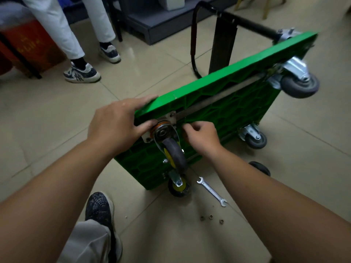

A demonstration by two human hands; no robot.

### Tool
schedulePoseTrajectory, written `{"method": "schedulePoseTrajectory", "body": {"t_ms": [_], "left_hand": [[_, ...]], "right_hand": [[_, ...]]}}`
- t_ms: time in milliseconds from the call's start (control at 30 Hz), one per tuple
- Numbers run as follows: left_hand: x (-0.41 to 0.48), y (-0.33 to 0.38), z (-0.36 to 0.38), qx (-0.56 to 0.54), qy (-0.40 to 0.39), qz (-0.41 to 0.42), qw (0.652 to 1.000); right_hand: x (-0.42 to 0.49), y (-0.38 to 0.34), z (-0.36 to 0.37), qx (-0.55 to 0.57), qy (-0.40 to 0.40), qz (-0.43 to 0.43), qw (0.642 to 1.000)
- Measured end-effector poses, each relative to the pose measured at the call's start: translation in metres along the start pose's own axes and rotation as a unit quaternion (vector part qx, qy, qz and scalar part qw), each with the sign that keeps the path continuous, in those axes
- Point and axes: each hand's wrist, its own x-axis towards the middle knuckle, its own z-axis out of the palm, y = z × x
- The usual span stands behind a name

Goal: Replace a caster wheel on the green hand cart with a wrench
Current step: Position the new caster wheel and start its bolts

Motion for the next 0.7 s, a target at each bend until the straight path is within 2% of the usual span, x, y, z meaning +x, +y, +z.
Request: {"method": "schedulePoseTrajectory", "body": {"t_ms": [200, 367, 700], "left_hand": [[-0.001, 0.000, -0.001, -0.012, -0.005, 0.006, 1.000], [0.000, -0.002, -0.001, -0.015, -0.002, 0.005, 1.000], [0.003, -0.002, 0.000, -0.010, -0.008, 0.000, 1.000]], "right_hand": [[-0.013, -0.011, 0.003, 0.075, 0.008, 0.045, 0.996], [-0.008, -0.006, 0.006, 0.158, -0.020, 0.095, 0.983], [-0.012, -0.002, 0.016, 0.177, -0.070, 0.101, 0.977]]}}
